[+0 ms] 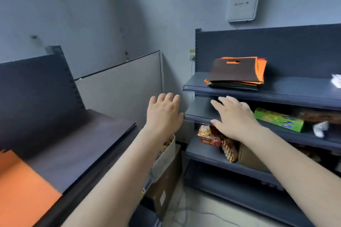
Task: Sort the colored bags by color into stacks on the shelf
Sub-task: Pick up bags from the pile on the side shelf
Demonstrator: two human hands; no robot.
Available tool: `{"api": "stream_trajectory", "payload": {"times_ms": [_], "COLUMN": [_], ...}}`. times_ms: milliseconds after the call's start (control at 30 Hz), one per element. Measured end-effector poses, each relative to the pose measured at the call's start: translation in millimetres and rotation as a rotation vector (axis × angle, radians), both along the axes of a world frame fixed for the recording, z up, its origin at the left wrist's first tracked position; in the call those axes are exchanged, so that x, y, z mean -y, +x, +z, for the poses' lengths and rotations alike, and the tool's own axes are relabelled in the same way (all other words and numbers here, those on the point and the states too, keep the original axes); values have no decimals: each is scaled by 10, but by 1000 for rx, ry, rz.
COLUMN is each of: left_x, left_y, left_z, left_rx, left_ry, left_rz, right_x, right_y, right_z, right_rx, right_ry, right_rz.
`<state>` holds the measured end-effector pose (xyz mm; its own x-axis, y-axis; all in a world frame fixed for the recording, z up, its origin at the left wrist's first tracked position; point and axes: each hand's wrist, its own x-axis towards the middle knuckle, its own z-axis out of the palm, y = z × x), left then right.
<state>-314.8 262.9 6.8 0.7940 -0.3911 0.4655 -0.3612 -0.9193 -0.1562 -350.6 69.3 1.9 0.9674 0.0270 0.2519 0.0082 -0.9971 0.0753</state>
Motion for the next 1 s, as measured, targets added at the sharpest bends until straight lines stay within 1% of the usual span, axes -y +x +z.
{"api": "stream_trajectory", "payload": {"times_ms": [200,433,733,1000], "left_x": [760,1385,2024,2686], "left_y": [906,1843,2686,3389], "left_z": [-47,-69,-289,-510], "left_rx": [-54,-81,-155,-234], "left_ry": [2,13,36,-12], "left_rz": [-106,-196,-249,-192], "right_x": [692,1234,1847,2595], "right_y": [537,1277,1996,2675], "right_z": [30,-3,-141,-249], "right_rx": [-2,-2,21,10], "right_ry": [5,16,88,198], "right_rz": [-163,-261,-272,-264]}}
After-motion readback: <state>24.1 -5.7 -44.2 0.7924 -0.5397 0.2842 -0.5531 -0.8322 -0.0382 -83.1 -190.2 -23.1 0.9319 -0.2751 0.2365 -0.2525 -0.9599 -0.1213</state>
